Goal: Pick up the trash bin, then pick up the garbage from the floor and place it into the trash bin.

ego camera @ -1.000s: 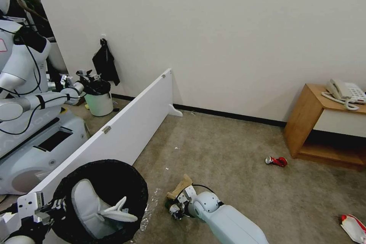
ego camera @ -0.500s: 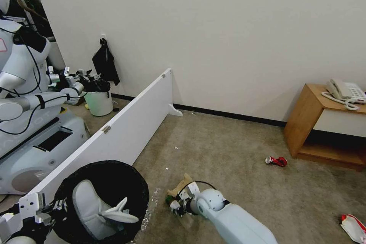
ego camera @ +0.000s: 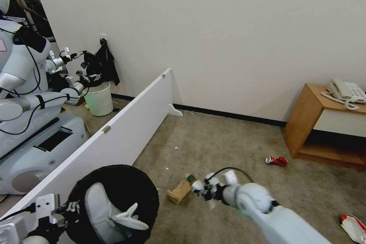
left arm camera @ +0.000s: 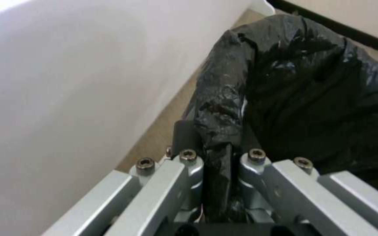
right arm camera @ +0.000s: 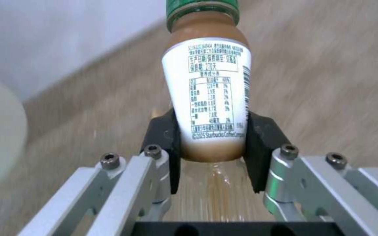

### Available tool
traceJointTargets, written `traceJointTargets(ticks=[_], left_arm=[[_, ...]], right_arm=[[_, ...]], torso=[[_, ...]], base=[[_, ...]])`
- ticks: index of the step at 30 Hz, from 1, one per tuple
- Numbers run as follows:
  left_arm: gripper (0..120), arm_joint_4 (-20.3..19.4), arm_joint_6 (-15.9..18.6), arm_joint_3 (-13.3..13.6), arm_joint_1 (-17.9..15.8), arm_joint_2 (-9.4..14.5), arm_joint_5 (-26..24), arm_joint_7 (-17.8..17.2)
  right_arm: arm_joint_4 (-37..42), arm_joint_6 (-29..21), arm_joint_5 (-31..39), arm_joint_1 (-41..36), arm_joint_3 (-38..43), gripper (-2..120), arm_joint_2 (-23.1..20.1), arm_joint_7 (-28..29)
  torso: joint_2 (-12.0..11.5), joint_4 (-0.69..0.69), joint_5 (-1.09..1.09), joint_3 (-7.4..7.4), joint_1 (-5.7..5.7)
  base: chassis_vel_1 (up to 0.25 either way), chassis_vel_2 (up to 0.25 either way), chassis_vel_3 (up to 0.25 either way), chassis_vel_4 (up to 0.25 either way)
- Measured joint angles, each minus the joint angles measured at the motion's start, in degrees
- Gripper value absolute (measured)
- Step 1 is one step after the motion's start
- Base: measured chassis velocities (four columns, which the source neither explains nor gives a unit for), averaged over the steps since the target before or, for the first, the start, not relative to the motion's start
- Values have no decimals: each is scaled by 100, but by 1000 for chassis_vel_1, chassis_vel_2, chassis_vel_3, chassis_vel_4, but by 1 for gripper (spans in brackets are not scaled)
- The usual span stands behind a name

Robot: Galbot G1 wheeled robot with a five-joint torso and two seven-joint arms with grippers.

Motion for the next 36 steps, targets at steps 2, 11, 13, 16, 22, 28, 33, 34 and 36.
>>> traceJointTargets(ticks=[2,11,13,16,22,28,33,34,36], left_arm=[[4,0,3,48,-9,23,1,-3],[4,0,33,187,-81,86,-14,-43],[4,0,34,187,-69,85,-15,-46],[4,0,36,187,-34,55,-14,-47],[4,-1,41,177,-12,38,-11,-46],[4,0,52,143,-6,37,-24,-43],[4,0,55,90,6,35,-46,-39],[4,0,55,79,6,33,-54,-39],[4,0,55,73,5,33,-60,-39]], right_arm=[[184,262,0,-117,171,28,-109,-77],[1010,2452,159,-48,329,28,-355,-737],[1126,2592,252,38,259,28,-353,-790],[1557,2940,683,448,-59,28,-325,-949],[1844,3743,1379,1579,-1058,28,-242,-1255],[1709,4119,1884,2455,-1950,28,95,-1540],[1673,4142,2322,2838,-2332,28,342,-1751],[1706,4125,2472,2929,-2444,28,379,-1827],[1728,4083,2615,3014,-2568,28,402,-1927]], torso=[[0,-1,0,0,0],[0,2,-1,0,0],[0,3,-1,0,0],[0,2,-2,0,0],[0,2,-3,0,0],[0,2,-2,0,0],[0,1,-2,1,0],[0,1,-2,1,0],[0,1,-2,0,0]], base=[[0,0,0,0],[0,0,0,0],[0,0,0,0],[0,0,0,0],[0,0,0,0],[0,0,0,0],[0,0,0,0],[0,0,0,0],[0,0,0,0]])
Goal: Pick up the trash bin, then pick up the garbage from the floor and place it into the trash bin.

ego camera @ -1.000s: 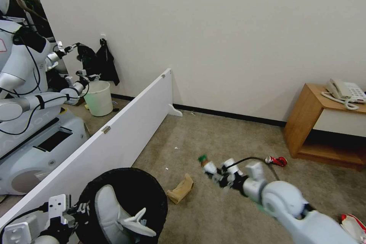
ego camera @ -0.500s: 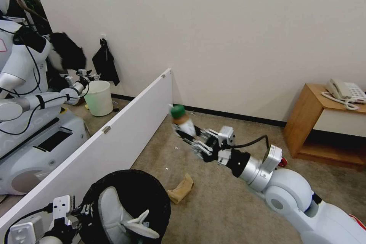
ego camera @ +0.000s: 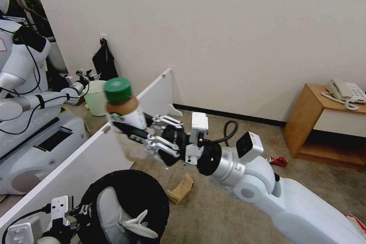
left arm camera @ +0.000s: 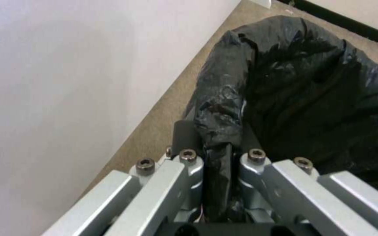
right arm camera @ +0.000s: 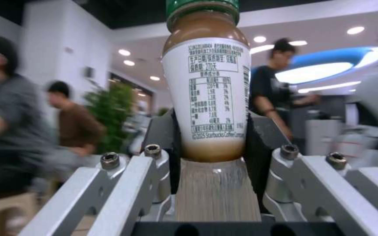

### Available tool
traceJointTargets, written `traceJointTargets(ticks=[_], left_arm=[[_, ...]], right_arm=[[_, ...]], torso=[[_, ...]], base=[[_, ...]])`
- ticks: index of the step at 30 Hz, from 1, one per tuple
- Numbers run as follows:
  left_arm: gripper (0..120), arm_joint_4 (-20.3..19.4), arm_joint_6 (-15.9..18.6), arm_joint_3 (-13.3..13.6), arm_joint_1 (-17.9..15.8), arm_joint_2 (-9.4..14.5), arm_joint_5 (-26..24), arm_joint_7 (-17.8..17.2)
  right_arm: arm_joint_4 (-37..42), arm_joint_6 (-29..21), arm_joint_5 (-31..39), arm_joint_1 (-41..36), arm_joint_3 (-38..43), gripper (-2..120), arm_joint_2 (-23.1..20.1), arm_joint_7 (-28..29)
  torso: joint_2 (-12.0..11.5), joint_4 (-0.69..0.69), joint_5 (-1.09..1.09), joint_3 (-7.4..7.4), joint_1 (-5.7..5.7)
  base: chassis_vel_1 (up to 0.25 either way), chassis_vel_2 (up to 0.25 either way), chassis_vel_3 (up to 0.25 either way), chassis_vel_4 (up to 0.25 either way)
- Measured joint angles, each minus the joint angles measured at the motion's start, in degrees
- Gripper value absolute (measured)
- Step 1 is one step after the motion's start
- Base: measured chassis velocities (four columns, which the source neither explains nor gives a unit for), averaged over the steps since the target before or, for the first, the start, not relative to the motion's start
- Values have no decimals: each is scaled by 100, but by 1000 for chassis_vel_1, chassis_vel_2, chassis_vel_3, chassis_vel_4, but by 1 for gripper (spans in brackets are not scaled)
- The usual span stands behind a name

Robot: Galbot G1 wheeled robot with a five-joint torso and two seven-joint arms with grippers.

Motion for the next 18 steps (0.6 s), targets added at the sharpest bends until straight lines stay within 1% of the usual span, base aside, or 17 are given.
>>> traceJointTargets(ticks=[2,5,11,18], left_arm=[[4,0,2,-30,8,0,-22,-1],[4,0,3,-68,26,-4,-38,-3],[4,0,13,-75,37,-29,-92,-25],[4,0,50,-130,28,-18,-235,-88]], right_arm=[[16,-158,322,97,-222,28,40,-178],[23,-268,478,137,-373,28,104,-212],[-35,-335,496,147,-522,28,129,-176],[-15,-380,474,-2,-586,28,0,18]], torso=[[0,0,0,0,0],[0,0,1,0,0],[0,1,1,0,0],[0,0,1,0,0]], base=[[0,0,0,0],[0,0,0,0],[0,0,0,0],[0,0,0,0]])
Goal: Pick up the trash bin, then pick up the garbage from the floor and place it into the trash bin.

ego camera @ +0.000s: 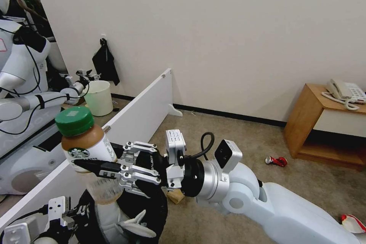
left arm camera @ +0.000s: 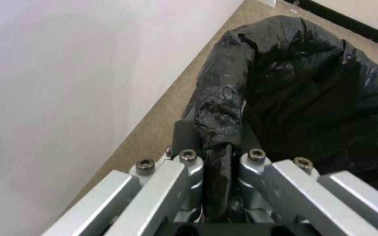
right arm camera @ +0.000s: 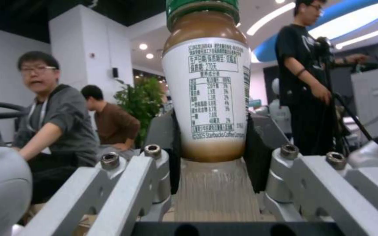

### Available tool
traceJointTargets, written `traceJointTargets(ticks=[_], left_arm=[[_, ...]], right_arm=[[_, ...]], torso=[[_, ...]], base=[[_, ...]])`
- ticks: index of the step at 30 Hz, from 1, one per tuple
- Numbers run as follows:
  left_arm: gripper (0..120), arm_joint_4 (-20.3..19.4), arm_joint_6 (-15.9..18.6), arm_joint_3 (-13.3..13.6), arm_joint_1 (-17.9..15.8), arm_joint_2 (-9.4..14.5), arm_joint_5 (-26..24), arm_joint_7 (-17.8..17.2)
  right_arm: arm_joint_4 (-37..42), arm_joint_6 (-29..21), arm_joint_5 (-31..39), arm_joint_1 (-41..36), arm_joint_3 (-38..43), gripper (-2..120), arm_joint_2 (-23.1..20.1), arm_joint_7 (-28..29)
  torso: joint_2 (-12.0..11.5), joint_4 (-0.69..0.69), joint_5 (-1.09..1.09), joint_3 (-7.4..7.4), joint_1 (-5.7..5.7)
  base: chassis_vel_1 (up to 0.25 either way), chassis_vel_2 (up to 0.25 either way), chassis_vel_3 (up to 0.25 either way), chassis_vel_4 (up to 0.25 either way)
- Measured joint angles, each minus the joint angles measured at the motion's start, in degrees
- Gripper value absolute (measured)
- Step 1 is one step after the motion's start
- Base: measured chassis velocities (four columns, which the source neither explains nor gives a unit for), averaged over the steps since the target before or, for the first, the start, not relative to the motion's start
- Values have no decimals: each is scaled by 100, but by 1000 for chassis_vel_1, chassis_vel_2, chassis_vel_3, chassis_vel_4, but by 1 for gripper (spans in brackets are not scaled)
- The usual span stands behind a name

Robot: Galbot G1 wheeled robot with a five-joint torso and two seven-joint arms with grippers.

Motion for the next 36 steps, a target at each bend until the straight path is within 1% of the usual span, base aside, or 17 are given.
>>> traceJointTargets(ticks=[1,3,4,5,7,8,10,11,13,14,16,17,18,19,20,21,36], left_arm=[[4,0,0,0,0,0,0,0],[4,0,19,-34,-1,4,-80,-20],[4,0,26,-49,10,5,-107,-28],[4,0,26,-49,10,5,-107,-28],[4,0,36,-64,32,7,-126,-37],[4,0,36,-64,32,7,-126,-37],[4,0,52,-70,44,15,-144,-50],[4,0,52,-70,44,15,-144,-50],[4,0,63,-66,34,22,-149,-66],[4,0,63,-66,34,22,-149,-66],[4,0,66,-58,23,25,-149,-78],[4,0,66,-58,23,25,-149,-78],[4,0,67,-57,19,25,-149,-83],[4,0,67,-57,19,25,-149,-83],[4,-1,67,-57,17,26,-156,-83],[4,0,68,-66,18,26,-163,-86],[4,0,73,-99,8,27,-208,-101]], right_arm=[[0,0,0,0,0,28,0,0],[-31,-16,-78,-87,-41,33,-24,137],[-54,-16,-130,-125,-49,39,-37,165],[-54,-16,-130,-125,-49,39,-37,165],[-64,-16,-179,-178,-49,48,-67,177],[-64,-16,-179,-178,-49,48,-67,177],[-63,-16,-242,-252,-31,59,-124,181],[-63,-16,-242,-252,-31,59,-124,181],[-15,-16,-282,-341,15,73,-183,186],[-15,-16,-282,-341,15,73,-183,186],[18,-16,-305,-394,31,83,-212,194],[18,-16,-305,-394,31,83,-212,194],[25,-15,-328,-413,32,90,-221,195],[25,-15,-328,-413,32,90,-221,195],[33,-15,-345,-432,30,96,-230,197],[34,-15,-351,-437,27,98,-232,199],[70,-5,-423,-523,43,100,-238,262]], torso=[[0,0,0,0,0],[0,0,0,0,0],[0,0,0,0,0],[0,0,0,0,0],[0,1,0,0,0],[0,1,0,0,0],[0,1,0,0,0],[0,1,0,0,0],[0,0,0,0,0],[0,0,0,0,0],[0,0,0,0,0],[0,0,0,0,0],[0,0,0,0,0],[0,0,0,0,0],[0,0,0,0,0],[0,0,0,0,0],[0,0,0,0,0]], base=[[0,0,0,0],[0,0,0,0],[0,0,0,0],[0,0,0,0],[0,0,0,0],[0,0,0,0],[0,0,0,0],[0,0,0,0],[0,0,0,0],[0,0,0,0],[0,0,0,0],[0,0,0,0],[0,0,0,0],[0,0,0,0],[0,0,0,0],[0,0,0,0],[0,0,0,0]])
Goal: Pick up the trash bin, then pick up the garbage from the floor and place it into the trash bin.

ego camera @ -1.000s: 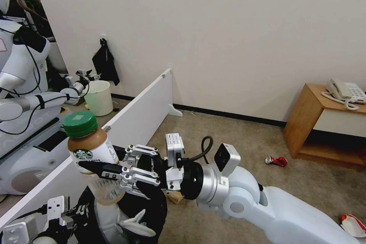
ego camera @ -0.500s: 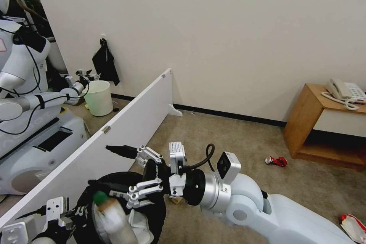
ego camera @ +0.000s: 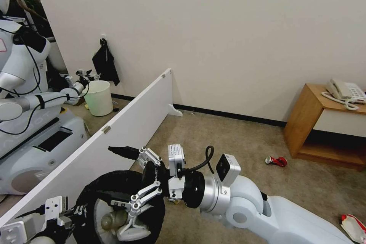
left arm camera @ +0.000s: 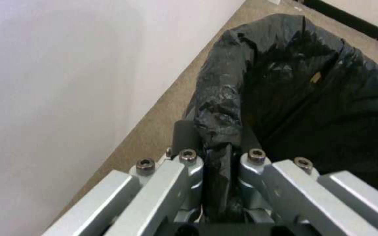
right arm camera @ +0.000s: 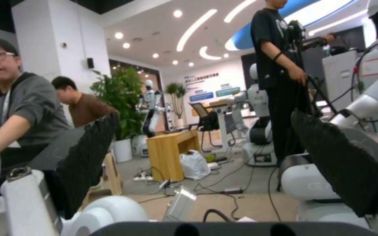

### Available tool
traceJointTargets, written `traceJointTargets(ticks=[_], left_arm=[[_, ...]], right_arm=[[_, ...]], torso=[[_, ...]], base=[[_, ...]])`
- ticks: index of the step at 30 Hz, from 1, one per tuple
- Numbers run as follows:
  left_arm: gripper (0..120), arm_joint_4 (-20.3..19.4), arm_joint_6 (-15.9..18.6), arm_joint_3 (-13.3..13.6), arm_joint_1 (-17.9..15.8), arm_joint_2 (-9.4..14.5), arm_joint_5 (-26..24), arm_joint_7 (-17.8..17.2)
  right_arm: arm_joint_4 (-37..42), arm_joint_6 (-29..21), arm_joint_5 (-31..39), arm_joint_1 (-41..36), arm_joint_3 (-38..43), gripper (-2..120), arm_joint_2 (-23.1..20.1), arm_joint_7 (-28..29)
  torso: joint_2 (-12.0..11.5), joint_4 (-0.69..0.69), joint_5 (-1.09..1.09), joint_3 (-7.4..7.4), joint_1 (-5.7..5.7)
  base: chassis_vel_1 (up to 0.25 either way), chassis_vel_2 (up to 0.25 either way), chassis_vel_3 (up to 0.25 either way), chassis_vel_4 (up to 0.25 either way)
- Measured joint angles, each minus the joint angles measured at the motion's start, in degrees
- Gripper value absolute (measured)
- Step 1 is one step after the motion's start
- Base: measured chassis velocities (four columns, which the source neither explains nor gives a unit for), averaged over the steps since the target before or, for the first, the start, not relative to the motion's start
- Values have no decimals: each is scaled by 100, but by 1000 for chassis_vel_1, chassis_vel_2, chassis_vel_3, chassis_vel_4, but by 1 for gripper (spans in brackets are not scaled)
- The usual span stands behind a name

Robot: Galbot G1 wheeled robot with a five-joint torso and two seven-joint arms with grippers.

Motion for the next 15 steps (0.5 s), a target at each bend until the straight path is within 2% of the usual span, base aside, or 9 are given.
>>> traceJointTargets(ticks=[3,5,7,8,15], left_arm=[[4,0,2,7,0,-4,0,-4],[4,0,2,9,0,-6,0,-6],[4,0,2,29,1,-13,3,-11],[4,0,2,29,1,-13,3,-11],[4,0,8,82,-6,-30,50,-12]], right_arm=[[23,6,-54,-59,97,100,-13,105],[50,8,-94,-124,238,100,-31,323],[90,-18,-231,-294,584,100,-65,813],[90,-18,-231,-294,584,100,-65,813],[203,-509,-528,-926,1668,100,-241,1693]], torso=[[0,1,0,0,0],[0,0,0,0,0],[0,1,0,0,0],[0,1,0,0,0],[0,0,0,0,0]], base=[[0,0,0,0],[0,0,0,0],[0,0,0,0],[0,0,0,0],[0,0,0,0]])
